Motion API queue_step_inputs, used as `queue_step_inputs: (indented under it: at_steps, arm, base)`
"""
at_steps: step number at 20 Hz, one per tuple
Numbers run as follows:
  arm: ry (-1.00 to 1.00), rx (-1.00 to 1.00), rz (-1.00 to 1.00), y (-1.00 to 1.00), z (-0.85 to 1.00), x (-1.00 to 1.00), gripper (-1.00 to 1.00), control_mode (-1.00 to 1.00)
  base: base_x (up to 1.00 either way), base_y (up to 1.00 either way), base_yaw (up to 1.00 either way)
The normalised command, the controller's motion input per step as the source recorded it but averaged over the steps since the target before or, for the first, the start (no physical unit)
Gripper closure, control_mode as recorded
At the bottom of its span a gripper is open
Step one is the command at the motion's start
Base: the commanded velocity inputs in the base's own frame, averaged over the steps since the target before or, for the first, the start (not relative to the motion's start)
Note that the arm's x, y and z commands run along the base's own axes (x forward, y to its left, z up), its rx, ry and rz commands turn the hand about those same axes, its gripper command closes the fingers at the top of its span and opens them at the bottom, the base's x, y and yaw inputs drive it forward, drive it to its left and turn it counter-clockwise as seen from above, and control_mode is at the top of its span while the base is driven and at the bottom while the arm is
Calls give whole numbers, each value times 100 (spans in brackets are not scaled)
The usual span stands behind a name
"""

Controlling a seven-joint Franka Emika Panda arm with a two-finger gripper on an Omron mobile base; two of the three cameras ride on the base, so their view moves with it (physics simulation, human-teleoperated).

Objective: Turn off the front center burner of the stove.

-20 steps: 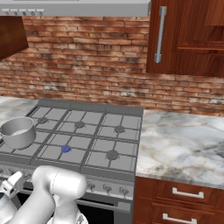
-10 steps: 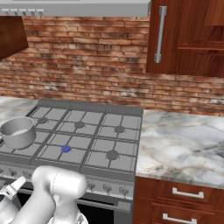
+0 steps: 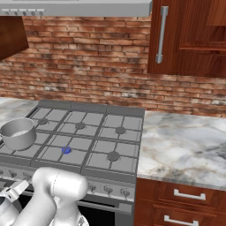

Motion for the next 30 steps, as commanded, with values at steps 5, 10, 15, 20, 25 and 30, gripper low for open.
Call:
queue_step_inputs:
  at_steps: [5,10,15,20,25,30]
  arm:
    - [-3,29,0,-16,48,38,100,-100]
    - [0,32,0,-26,44,34,100,-100]
    - [0,36,-1,-31,38,7,100,-100]
    - [0,38,-5,-31,38,4,100,-100]
    - [0,40,-8,-23,42,0,100,-100]
    - [0,38,-6,-12,45,0,100,-100]
  base:
    - [0,0,0]
    - [0,0,0]
    - [0,0,0]
    - [0,0,0]
    - [0,0,0]
    - [0,0,0]
